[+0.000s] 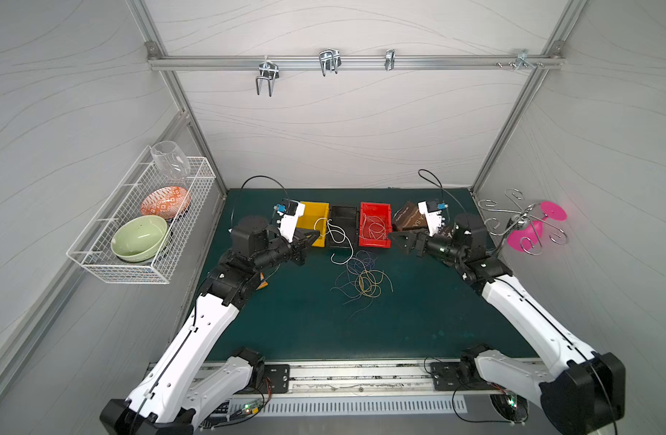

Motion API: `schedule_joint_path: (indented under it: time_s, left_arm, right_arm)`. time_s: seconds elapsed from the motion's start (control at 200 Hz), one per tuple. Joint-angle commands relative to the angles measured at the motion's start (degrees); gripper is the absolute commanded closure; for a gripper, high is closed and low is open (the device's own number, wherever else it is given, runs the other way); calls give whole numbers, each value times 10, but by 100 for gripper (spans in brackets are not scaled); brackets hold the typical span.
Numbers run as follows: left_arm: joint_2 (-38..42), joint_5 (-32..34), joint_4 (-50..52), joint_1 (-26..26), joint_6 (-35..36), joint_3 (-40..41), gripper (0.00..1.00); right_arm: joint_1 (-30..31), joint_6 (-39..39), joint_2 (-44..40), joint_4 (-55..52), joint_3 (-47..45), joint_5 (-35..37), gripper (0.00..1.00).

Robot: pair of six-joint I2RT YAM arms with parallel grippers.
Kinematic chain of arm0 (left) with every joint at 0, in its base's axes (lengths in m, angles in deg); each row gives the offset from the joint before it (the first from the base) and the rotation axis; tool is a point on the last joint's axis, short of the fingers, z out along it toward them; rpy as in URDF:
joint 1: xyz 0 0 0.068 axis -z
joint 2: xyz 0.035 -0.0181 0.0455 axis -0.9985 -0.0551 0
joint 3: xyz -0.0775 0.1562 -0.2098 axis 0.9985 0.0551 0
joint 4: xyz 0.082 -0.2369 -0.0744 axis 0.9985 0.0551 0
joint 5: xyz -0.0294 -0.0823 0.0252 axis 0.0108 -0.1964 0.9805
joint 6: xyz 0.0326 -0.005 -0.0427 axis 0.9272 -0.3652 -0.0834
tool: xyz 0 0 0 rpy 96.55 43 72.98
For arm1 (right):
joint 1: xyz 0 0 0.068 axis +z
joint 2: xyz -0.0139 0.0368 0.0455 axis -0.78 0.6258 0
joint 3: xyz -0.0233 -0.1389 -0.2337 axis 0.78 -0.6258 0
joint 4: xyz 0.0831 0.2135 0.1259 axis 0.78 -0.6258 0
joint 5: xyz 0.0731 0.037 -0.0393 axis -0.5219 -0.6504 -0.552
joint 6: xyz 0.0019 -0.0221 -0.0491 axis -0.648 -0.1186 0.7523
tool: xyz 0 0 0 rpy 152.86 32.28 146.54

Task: Untangle and sort cables by color
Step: Untie the cable, then place the cable in the bin.

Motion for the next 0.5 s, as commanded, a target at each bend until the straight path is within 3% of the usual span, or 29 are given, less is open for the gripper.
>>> schedule_joint_path:
  time_s: [0.0, 0.135, 0.495]
  left_arm:
    - [-9, -82, -101, -1, -12, 4, 100]
    - [-18, -122, -139, -1, -16, 11, 100]
    - [-32, -160, -176, -1, -29, 12, 100]
  right_arm:
    - [-1, -52, 15, -24, 29, -124, 1]
    - [0, -88, 45, -18, 48, -155, 1]
    - [61, -102, 107, 15, 76, -153, 1]
